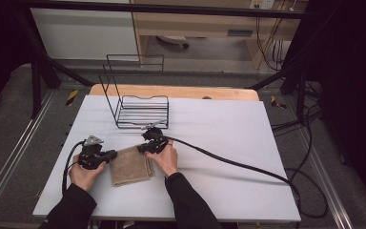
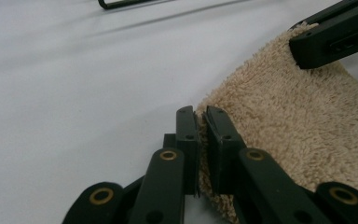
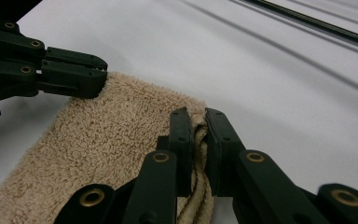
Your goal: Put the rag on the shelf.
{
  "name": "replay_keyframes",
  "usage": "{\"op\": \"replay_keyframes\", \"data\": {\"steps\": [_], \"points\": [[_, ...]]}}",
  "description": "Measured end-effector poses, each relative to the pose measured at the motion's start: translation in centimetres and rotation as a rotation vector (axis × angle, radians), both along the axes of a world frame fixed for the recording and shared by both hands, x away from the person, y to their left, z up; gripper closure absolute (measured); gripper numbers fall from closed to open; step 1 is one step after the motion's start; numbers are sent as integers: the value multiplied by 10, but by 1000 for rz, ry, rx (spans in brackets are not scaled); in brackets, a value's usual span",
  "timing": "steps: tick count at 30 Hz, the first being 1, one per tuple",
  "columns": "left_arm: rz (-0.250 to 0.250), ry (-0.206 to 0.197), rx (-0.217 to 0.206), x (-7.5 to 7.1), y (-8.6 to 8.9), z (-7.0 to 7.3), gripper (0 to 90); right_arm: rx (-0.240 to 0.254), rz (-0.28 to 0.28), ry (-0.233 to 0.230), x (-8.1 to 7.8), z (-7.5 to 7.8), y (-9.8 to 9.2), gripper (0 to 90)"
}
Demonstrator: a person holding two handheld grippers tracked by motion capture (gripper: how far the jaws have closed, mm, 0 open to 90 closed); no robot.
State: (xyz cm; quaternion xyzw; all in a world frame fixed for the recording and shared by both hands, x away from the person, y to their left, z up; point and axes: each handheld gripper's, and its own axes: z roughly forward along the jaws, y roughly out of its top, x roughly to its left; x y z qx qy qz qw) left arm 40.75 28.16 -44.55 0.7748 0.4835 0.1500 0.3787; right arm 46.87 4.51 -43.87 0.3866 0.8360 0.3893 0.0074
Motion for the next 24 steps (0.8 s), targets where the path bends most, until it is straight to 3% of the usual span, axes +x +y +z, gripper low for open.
{"op": "replay_keyframes", "data": {"steps": [9, 24], "points": [[-7, -39, -38, -6, 4, 10, 850, 17, -2, -36, -7, 13, -3, 822], [-25, -90, -63, -18, 7, 25, 850, 44, 6, -106, -23, 31, -6, 822]]}}
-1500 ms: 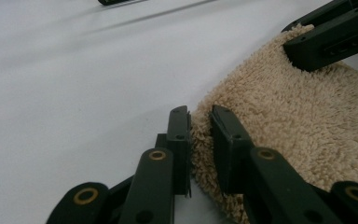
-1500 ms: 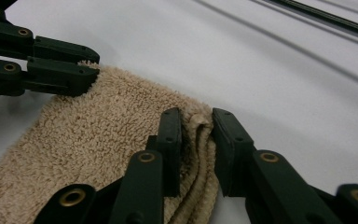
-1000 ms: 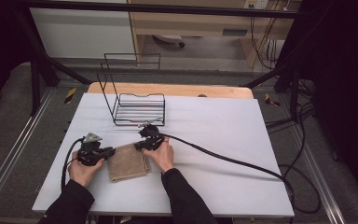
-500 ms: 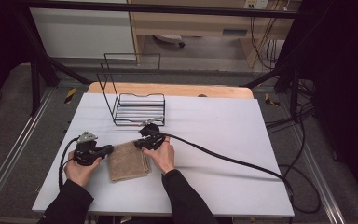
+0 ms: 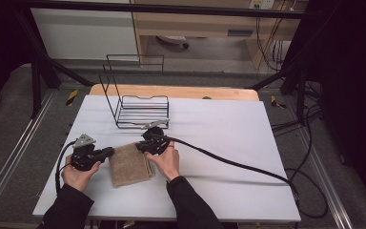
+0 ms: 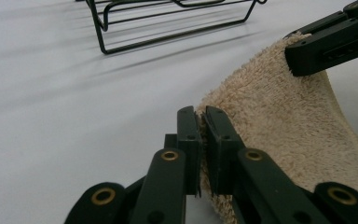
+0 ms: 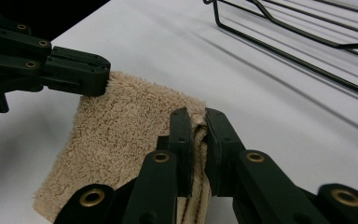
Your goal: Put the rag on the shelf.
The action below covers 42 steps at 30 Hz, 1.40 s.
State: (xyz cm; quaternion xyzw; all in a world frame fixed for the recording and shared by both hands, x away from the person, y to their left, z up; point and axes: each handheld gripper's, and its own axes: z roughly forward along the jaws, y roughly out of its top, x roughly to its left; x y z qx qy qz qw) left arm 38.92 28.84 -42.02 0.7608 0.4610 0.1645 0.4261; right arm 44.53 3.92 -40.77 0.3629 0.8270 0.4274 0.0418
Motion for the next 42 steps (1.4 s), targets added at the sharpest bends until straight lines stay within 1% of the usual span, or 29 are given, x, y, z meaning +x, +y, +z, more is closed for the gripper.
{"op": "replay_keyframes", "data": {"steps": [3, 6, 10, 14, 18, 22, 27, 34, 37, 42], "points": [[-5, -9, -7, -2, 1, 3, 851, 5, 3, -17, -4, 4, -1, 822], [-6, -17, -15, -4, 1, 6, 851, 10, 3, -21, -6, 6, -2, 821], [-10, -34, -22, -7, 2, 12, 851, 17, 6, -54, -12, 12, -3, 822], [-14, -43, -33, -10, 2, 16, 851, 21, 11, -69, -15, 16, -5, 823], [-16, -51, -44, -12, 3, 20, 852, 35, 16, -88, -21, 23, -7, 823], [-18, -68, -50, -14, 3, 27, 852, 47, 19, -100, -23, 28, -9, 823], [-22, -86, -52, -17, 2, 32, 852, 62, 22, -126, -27, 36, -12, 823], [-27, -108, -64, -19, 0, 39, 852, 68, 23, -153, -30, 43, -15, 823], [-29, -119, -62, -20, -1, 43, 852, 80, 20, -168, -31, 48, -17, 823], [-31, -140, -73, -19, -2, 50, 852, 90, 18, -189, -33, 53, -19, 823]]}}
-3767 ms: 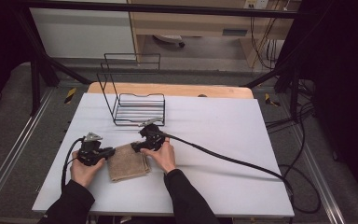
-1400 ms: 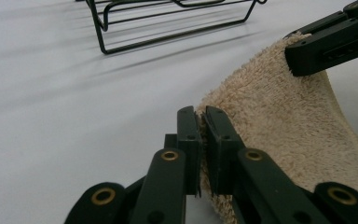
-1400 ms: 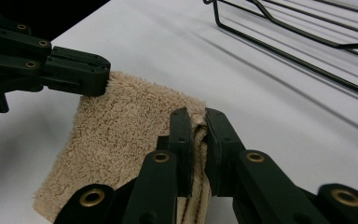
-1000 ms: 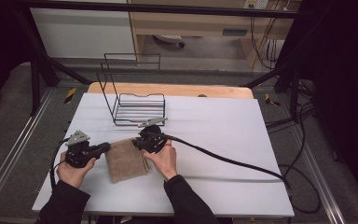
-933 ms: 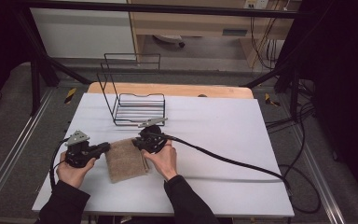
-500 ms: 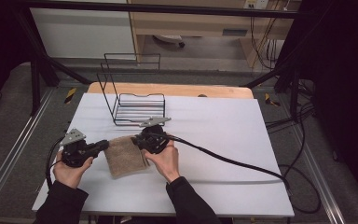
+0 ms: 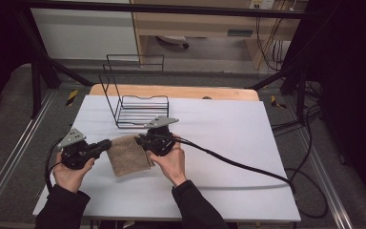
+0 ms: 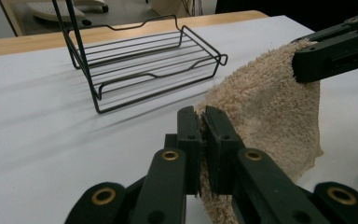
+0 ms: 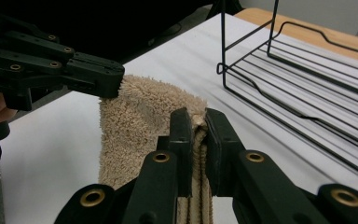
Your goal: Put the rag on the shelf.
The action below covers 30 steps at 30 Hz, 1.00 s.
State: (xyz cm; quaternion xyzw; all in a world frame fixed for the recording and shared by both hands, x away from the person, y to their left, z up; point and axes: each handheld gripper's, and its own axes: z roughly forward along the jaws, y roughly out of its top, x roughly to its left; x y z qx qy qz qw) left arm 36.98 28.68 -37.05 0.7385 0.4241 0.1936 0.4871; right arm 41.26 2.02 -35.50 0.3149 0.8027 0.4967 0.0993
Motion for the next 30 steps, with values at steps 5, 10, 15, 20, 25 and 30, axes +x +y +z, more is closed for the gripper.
{"op": "replay_keyframes", "data": {"steps": [5, 10, 15, 20, 25, 30], "points": [[-2, -17, -2, 1, -1, 7, 852, 19, -2, -16, -2, 6, -2, 823], [-5, -38, -10, 1, -1, 15, 852, 38, -5, -33, -3, 12, -5, 824], [-6, -52, -18, 3, -3, 23, 853, 53, -14, -52, -3, 18, -9, 824], [-7, -72, -31, 7, -5, 32, 854, 76, -27, -71, -2, 26, -13, 825], [-11, -95, -41, 10, -9, 42, 855, 88, -38, -90, -2, 32, -16, 828], [-13, -112, -50, 12, -10, 48, 856, 110, -48, -110, -2, 38, -19, 829]]}}
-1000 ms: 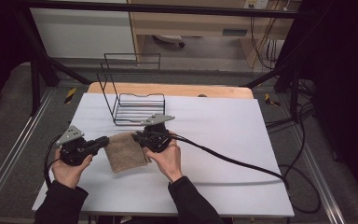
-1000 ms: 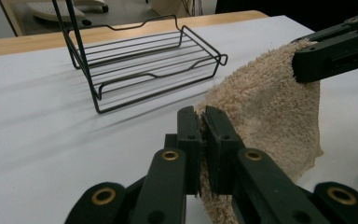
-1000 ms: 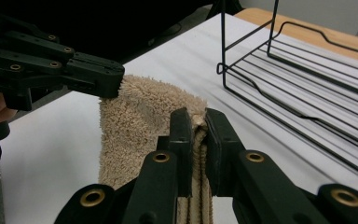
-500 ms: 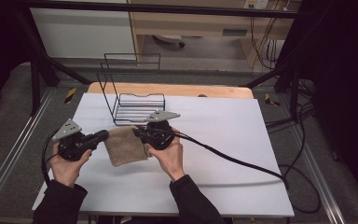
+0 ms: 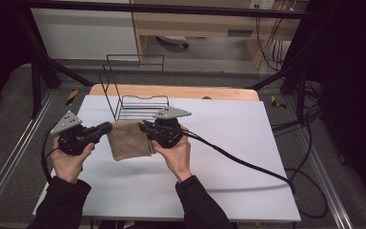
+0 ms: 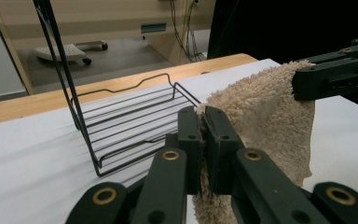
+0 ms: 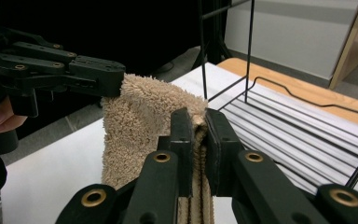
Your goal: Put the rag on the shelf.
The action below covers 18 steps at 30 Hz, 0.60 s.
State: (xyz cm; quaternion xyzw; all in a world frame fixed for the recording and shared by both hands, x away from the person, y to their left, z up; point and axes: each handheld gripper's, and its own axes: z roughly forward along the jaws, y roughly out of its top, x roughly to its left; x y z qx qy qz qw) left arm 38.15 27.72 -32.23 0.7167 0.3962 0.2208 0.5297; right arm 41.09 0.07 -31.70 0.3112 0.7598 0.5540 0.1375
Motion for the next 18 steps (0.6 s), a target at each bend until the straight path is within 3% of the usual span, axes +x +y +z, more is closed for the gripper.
{"op": "replay_keyframes", "data": {"steps": [11, 18], "points": [[-1, -43, -21, 5, -4, 13, 857, 42, -20, -42, 2, 11, -5, 830], [5, -71, -42, 7, -5, 18, 857, 39, -30, -77, 1, 20, -6, 831]]}}
